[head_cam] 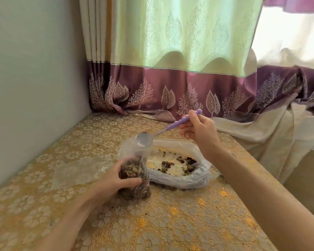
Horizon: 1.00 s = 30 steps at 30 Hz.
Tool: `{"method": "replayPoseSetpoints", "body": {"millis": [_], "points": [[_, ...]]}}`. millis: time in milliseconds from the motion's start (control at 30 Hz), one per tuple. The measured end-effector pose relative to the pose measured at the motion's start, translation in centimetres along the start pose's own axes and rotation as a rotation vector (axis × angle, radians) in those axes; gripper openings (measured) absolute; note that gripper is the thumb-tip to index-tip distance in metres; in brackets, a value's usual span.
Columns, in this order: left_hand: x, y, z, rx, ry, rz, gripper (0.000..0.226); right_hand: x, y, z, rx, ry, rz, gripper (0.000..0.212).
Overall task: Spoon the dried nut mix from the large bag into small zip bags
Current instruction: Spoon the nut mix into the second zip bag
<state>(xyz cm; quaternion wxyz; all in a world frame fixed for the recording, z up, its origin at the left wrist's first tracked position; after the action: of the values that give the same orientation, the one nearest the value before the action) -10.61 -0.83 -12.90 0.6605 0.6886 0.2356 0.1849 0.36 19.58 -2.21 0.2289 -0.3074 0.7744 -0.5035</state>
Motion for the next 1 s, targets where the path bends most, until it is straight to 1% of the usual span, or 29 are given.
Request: {"method": "replayPoseSetpoints", "body": {"millis": [100,233,367,433,500,600,767,1000], "points": [[-0.3,0.0,0.2,-0.042,-0.054,0.048,0.08,-2.0,1.7,-0.3,0.09,0.143,-0.061,0.033],[-0.3,-0.4,0.1,-0.076,-0.026,0.087,0.094,-4.2,4.8,0.6,0.154,0.217,0.083,0.032],[-0.5,-1.0,0.1,-0.098,0.01,0.116,0.11,-5.5,6.7,2.2,0.107,0.248,0.191,0.033],[-0.6,-1.1,0.0,-0.097,0.014,0.126,0.113,-5.9,6.8,2.8,0.061,0.254,0.239,0.034],[-0.5,-1.2,-0.1,-0.094,0.008,0.138,0.11,-6.2,6.8,3.2,0.03,0.239,0.263,0.034],[-0.7,-1.5,-0.2,-0.082,0.014,0.146,0.102,-6.4,6.9,3.5,0.034,0.19,0.232,0.034],[-0.8,-1.9,-0.4,-0.063,-0.007,0.149,0.089,-5.8,7.6,4.4,0.04,0.16,0.239,0.037],[-1.1,-2.2,-0.6,-0.059,-0.011,0.146,0.081,-5.1,8.2,5.6,0.151,0.211,0.123,0.037]]}}
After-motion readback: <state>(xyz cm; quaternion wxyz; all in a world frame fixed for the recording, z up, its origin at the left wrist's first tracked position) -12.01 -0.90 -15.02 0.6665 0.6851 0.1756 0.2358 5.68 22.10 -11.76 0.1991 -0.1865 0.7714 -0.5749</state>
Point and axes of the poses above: each hand's wrist, its own z-axis away from the middle knuckle, its own x-axis out of the palm, y = z × x, the point moved 3 cm from there along -z, towards the middle knuckle, and after that the axes turned 6 degrees about z, right-handed, at the moved point
